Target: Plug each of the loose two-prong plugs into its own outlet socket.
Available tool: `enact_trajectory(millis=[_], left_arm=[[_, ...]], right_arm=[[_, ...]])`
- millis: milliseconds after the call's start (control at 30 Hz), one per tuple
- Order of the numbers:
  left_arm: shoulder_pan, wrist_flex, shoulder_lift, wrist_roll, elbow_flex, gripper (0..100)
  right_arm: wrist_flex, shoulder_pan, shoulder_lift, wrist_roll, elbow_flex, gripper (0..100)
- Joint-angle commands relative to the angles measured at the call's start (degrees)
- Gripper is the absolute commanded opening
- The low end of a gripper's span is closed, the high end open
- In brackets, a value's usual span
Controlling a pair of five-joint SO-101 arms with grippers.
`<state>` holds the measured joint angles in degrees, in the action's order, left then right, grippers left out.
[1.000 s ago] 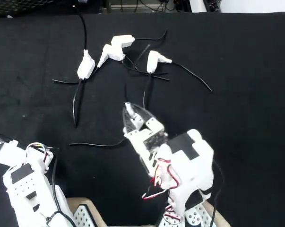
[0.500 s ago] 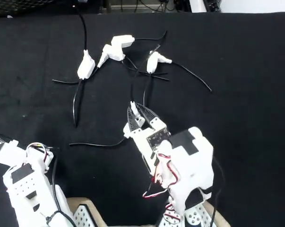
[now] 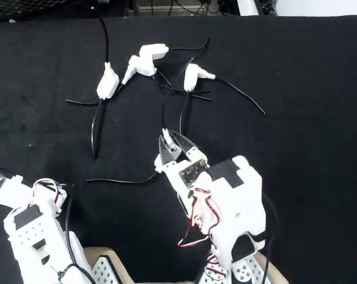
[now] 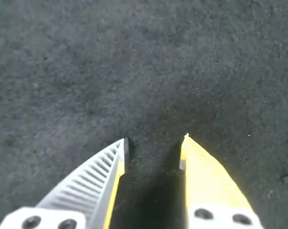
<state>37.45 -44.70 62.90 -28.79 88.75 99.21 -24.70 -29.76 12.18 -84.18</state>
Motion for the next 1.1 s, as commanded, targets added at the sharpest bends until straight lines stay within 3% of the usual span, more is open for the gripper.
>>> enact_trajectory(millis=[0,533,767,1067], left_arm=[[-0.7,1.0,0.4,0.3,0.0,19],[-0.7,1.0,0.4,0.3,-0.2,20],[-0.7,1.0,0.4,0.3,-0.1,20],[-0.7,1.0,0.4,0.3,-0.1,20]], right_arm=[[1.3,-0.3,0.2,0.6,1.0,1.2],[1.3,-0.4,0.4,0.8,0.6,1.8],[1.4,-0.4,0.5,0.4,0.0,17.5],[1.4,-0.3,0.5,0.4,-0.1,17.5]])
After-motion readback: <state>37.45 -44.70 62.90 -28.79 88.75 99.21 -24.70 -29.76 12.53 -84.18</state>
